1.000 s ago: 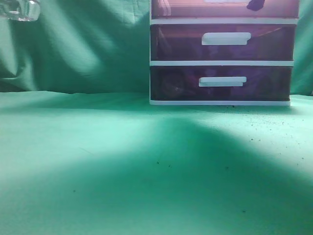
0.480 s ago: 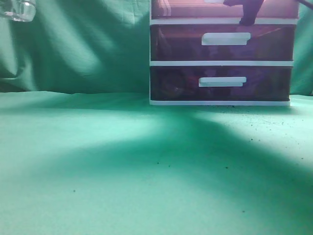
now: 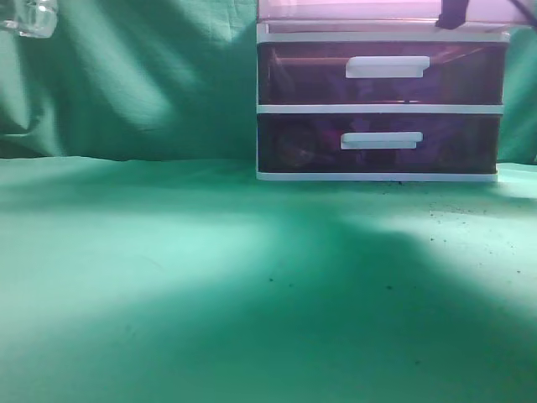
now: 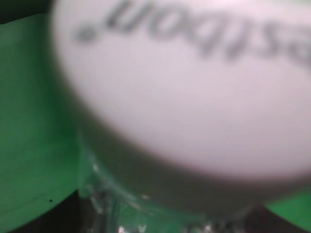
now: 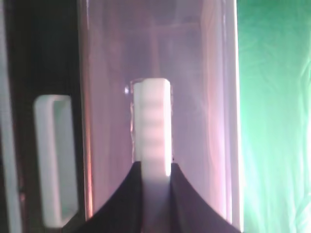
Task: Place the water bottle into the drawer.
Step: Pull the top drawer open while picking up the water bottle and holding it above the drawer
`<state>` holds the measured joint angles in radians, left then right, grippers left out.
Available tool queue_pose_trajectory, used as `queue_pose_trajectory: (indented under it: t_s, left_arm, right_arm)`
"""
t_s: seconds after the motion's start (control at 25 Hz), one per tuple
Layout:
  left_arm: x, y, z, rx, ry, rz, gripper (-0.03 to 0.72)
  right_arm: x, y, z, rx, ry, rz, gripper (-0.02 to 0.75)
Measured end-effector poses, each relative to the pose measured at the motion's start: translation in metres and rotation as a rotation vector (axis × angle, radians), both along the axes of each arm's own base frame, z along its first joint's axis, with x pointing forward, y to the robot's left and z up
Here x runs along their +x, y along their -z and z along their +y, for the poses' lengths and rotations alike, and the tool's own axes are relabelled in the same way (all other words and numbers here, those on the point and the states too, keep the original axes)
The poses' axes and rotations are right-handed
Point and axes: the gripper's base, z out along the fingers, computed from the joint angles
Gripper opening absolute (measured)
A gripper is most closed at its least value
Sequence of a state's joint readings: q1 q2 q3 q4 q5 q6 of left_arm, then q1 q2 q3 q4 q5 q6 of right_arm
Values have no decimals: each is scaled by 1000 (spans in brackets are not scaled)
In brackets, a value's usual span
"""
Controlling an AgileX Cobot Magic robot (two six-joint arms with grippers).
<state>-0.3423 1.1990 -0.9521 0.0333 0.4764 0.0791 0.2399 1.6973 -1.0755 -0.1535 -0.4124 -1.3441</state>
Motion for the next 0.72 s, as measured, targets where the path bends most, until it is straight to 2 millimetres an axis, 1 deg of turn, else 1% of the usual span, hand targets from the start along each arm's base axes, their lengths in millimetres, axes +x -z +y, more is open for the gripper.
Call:
queue_pose_trajectory:
  t_s: [0.28, 0.44, 0.52, 0.64, 0.72]
  left_arm:
    - [0, 0, 0, 3, 0, 3, 304]
    - [0, 0, 0, 0, 0, -4, 304]
    - [1, -2, -1, -9, 1, -28, 304]
    - [3, -5, -2, -29, 2, -67, 304]
    - [5, -12, -5, -59, 6, -100, 304]
  right_arm:
    - [-52, 3, -11, -5, -5, 37, 100]
    - [-72, 4, -15, -1, -6, 46, 100]
    - [-77, 5, -17, -2, -6, 51, 100]
    - [-78, 6, -17, -3, -6, 54, 100]
    - [-78, 6, -17, -3, -6, 54, 100]
